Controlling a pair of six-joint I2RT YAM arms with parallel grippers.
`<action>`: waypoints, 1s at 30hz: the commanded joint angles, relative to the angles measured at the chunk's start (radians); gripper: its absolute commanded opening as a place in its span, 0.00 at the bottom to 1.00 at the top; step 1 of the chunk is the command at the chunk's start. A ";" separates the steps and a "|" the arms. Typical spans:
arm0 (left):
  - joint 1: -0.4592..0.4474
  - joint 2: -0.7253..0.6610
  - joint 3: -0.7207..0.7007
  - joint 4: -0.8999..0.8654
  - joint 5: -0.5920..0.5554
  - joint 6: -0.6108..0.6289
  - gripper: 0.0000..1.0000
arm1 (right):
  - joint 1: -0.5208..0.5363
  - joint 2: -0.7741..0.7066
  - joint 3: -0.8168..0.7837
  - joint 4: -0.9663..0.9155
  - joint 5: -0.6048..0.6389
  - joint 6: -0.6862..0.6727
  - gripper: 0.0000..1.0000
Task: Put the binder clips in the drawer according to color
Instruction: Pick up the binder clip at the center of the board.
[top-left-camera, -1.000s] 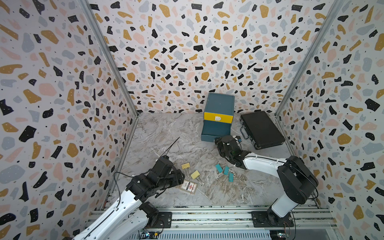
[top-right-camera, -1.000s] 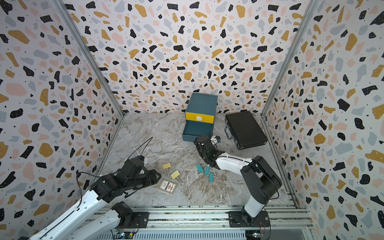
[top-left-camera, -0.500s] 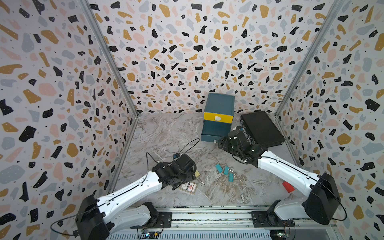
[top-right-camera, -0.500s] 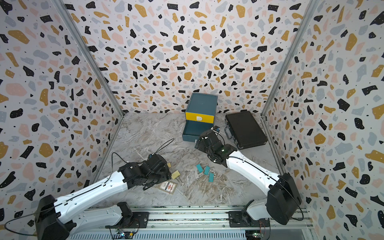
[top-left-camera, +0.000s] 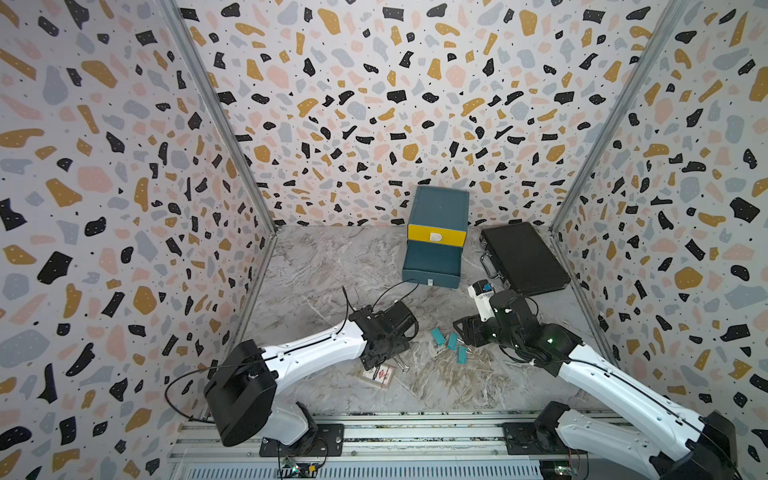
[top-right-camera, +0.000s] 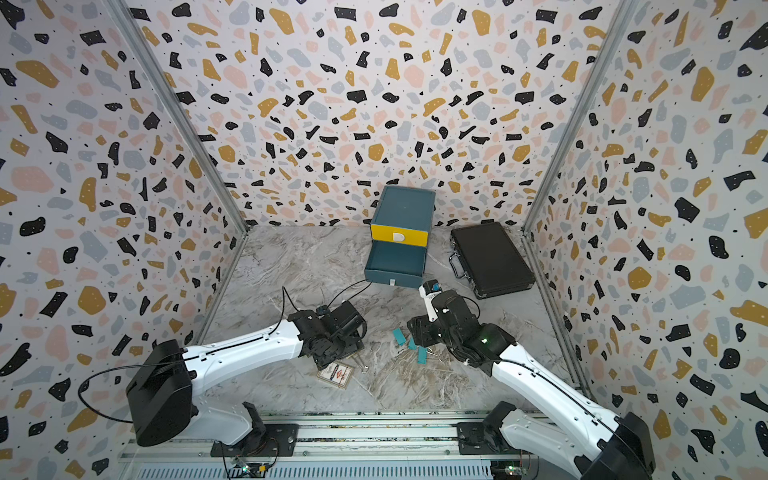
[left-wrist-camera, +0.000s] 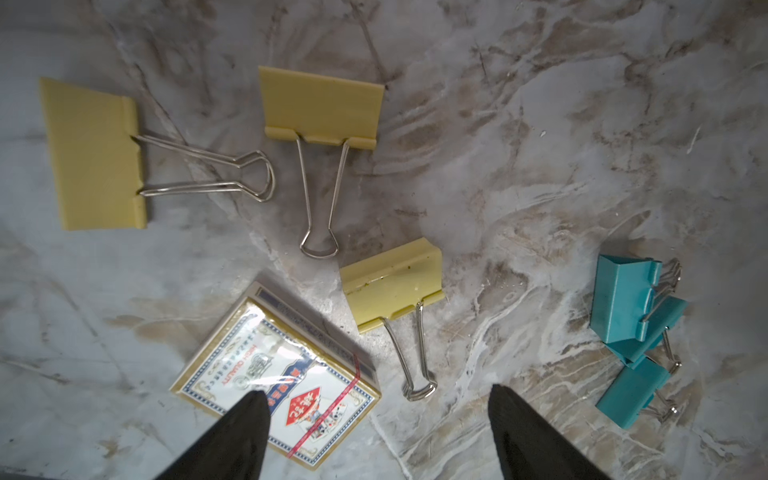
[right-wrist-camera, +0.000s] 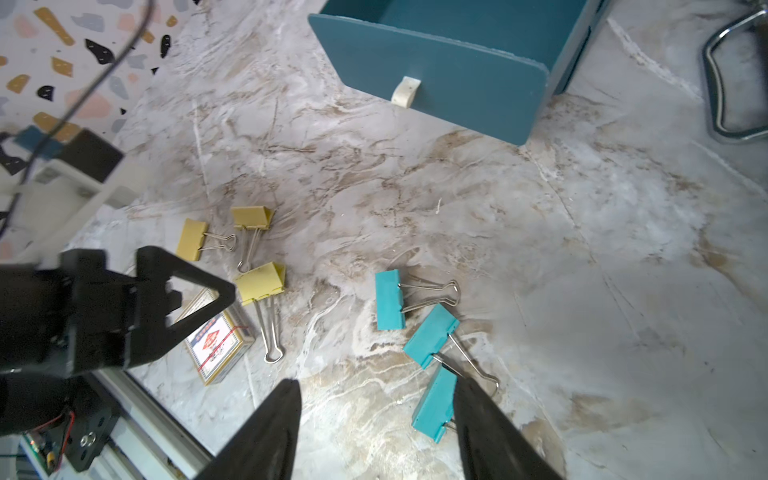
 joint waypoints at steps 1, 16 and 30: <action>-0.014 0.041 0.029 0.003 -0.015 -0.080 0.88 | 0.004 -0.049 -0.006 -0.047 -0.056 -0.044 0.64; 0.008 0.229 0.123 0.023 -0.091 -0.108 0.84 | 0.004 -0.121 -0.052 -0.052 -0.111 -0.026 0.64; 0.011 0.301 0.096 0.060 -0.109 -0.104 0.71 | 0.004 -0.145 -0.096 -0.051 -0.129 -0.006 0.64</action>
